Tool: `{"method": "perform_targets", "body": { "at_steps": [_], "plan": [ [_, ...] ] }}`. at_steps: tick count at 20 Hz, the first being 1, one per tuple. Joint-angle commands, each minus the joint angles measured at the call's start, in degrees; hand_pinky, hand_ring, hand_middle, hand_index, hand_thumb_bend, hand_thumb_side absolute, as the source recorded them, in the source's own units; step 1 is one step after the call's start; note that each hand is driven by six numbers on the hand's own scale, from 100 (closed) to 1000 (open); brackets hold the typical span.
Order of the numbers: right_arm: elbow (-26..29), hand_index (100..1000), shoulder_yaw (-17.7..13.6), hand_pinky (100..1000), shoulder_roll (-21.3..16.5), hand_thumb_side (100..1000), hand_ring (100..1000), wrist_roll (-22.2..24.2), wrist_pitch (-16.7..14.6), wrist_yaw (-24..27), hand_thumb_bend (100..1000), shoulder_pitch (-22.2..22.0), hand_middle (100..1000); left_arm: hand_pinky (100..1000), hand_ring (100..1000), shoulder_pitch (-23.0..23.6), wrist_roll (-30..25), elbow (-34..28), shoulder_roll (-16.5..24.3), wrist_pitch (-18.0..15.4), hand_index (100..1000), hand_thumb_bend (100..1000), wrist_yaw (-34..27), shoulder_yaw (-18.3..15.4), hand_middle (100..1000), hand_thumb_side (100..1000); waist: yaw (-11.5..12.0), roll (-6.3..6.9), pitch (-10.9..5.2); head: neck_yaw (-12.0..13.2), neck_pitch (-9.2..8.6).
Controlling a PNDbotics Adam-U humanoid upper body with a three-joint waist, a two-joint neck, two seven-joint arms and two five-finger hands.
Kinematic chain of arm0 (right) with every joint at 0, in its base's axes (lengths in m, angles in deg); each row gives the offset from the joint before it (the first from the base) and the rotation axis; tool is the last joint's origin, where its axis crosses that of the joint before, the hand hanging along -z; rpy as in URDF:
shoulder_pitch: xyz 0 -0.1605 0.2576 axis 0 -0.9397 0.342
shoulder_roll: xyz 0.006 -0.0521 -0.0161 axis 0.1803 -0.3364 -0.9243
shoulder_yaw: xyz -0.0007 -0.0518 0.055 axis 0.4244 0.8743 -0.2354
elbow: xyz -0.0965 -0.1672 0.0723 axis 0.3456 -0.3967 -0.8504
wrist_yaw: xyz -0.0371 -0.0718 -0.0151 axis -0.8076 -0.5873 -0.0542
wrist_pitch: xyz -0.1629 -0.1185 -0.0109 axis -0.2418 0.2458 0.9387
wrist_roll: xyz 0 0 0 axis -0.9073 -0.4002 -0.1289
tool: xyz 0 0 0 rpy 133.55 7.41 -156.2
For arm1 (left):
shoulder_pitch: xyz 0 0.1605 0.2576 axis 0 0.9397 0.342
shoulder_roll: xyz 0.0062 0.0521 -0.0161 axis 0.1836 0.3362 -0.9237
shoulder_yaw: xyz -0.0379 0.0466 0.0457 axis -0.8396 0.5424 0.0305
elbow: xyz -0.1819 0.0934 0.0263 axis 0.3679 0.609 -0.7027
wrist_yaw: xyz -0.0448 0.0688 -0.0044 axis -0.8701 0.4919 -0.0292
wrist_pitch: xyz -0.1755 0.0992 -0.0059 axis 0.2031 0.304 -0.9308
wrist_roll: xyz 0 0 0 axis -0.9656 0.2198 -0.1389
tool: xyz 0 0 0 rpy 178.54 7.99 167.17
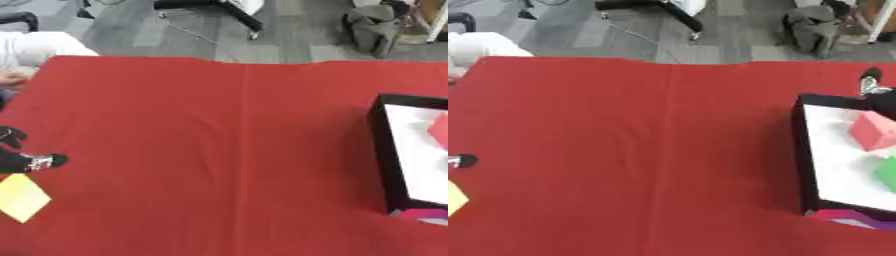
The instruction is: Pick up the objects with one hand, pass them to the other hand, and then place them into the box on the other side of the table.
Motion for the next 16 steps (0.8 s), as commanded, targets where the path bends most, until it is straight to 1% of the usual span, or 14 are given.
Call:
{"method": "perform_targets", "body": {
  "at_steps": [1,3,8,13,16],
  "plan": [
    [0.29,939,-0.79,908,-1.97,431,1000,-0.67,0.13,-0.16,100,0.55,866,978,893,-0.14,-2.96,1.60,2.10,0.02,910,637,1.76,-1.63,816,424,0.16,-0.02,-1.04,0.52,0.36],
    [0.22,938,-0.85,908,-1.99,432,1000,-0.91,0.19,-0.02,100,0.44,866,982,896,0.32,-4.09,2.77,1.95,-0.51,910,613,2.67,-2.23,817,402,0.26,-0.11,-1.04,0.52,0.40],
    [-0.03,936,-0.97,907,-2.00,429,1000,-1.37,0.45,0.20,100,0.26,864,995,908,1.35,-6.28,5.96,1.52,-1.53,914,603,3.28,-3.22,826,366,0.38,-0.40,-0.97,0.30,0.11],
    [-0.23,934,-0.88,907,-1.77,426,1000,-1.57,0.63,0.34,100,0.27,862,1000,915,0.79,-7.39,9.92,1.04,-1.92,916,613,4.32,-3.08,832,353,0.24,-0.77,-0.92,0.43,-0.23],
    [-0.31,933,-0.99,906,-1.73,419,1000,-1.83,0.88,0.40,100,0.23,860,1000,919,0.29,-8.16,11.70,0.86,-2.39,917,619,4.92,-2.76,835,346,0.14,-0.94,-0.90,0.60,-0.11]
  ]
}}
